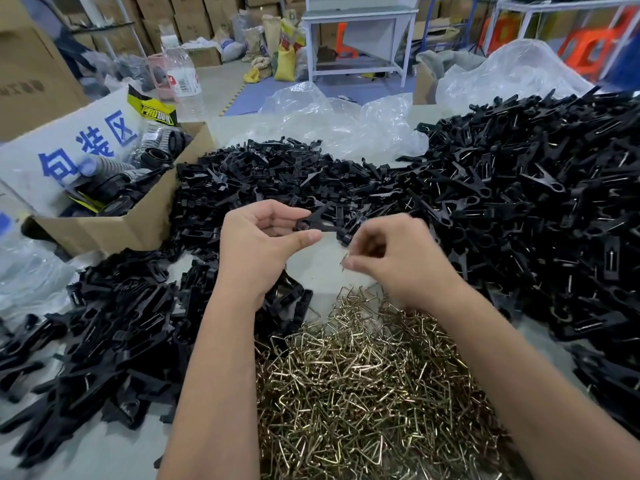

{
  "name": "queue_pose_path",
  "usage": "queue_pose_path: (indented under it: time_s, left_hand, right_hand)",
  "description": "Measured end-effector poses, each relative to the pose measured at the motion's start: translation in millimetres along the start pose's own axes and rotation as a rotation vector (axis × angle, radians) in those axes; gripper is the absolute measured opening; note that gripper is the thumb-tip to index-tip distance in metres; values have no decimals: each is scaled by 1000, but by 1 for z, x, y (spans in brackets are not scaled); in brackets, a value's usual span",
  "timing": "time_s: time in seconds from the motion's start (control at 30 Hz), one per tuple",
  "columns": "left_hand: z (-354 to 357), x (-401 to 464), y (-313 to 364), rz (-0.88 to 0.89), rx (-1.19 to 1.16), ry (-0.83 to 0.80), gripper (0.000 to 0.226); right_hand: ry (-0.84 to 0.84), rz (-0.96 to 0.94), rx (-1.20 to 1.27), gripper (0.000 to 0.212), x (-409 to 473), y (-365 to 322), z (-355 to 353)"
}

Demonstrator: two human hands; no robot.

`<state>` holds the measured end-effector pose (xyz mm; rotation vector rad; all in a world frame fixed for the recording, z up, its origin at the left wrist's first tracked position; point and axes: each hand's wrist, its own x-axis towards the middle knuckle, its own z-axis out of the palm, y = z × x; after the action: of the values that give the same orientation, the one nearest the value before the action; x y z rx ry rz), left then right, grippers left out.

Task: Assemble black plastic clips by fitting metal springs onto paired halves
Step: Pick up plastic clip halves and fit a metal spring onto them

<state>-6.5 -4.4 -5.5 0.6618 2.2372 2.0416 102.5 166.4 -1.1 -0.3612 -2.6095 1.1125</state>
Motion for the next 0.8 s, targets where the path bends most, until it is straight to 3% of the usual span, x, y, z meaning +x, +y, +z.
queue_pose_path:
  time_s: [0.1,0.23,0.43,0.6,0.8]
  left_hand:
    - [3,-1,2,-6,-26,-93,32]
    - [7,-2,2,20,-68,-135,31]
    - [5,-1,0,15,-32,-117,34]
    - [10,-2,3,0,-39,-168,31]
    - [16,-4,5,16,-69,-181,30]
  right_hand:
    - [169,93,373,10,4,7,-8]
    - [185,146,696,7,6,8,-4]
    - [429,220,735,9,7,8,1]
    - [247,202,769,7,6,1,2]
    - [273,266,786,9,6,0,3]
